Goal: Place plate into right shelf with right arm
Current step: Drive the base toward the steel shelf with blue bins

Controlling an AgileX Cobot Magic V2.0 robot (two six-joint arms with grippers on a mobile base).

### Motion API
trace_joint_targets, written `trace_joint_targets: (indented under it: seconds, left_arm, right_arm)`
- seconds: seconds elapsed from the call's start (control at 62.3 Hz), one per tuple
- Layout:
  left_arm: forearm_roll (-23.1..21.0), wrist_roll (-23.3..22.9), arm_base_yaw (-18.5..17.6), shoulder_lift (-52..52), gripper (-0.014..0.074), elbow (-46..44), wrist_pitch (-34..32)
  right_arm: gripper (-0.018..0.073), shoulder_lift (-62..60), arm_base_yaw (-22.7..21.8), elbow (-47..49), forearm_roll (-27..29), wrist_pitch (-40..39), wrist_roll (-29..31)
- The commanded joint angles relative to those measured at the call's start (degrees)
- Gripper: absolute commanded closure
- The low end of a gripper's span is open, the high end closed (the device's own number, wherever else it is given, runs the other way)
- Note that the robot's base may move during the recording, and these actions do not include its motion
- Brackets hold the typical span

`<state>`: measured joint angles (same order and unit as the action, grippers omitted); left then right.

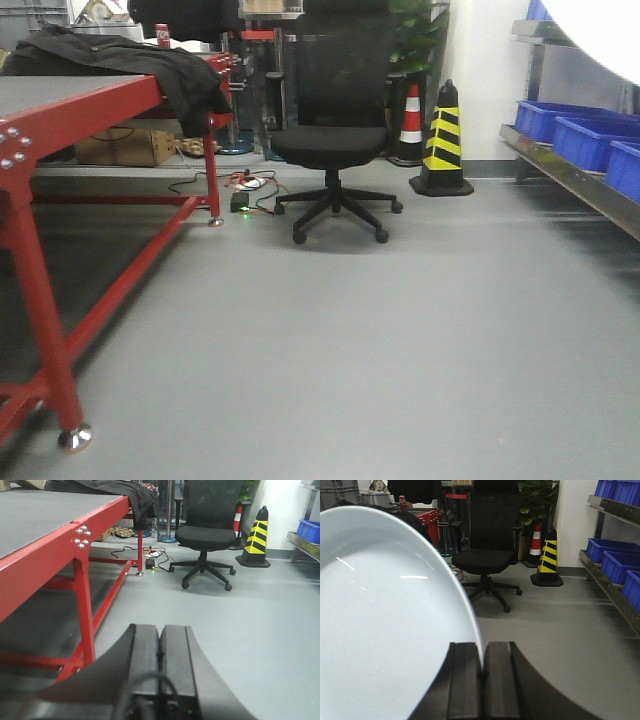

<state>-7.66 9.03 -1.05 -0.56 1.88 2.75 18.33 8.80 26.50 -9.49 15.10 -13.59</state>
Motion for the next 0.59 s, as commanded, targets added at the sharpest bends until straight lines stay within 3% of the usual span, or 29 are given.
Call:
trace_joint_targets:
  seconds: [0.0,0.578]
  left_arm:
    - [-0.47,-0.4,-0.11,-0.59,0.0724,0.59,-5.16]
    - [-0.47,-0.4,-0.11,-0.59,0.0724,0.59,-5.16]
  right_arm:
    - [0.051,0.44,-0.36,1.86,-0.72,-5.66,0.17]
    - [0.051,0.44,-0.36,1.86,-0.72,-5.66,0.17]
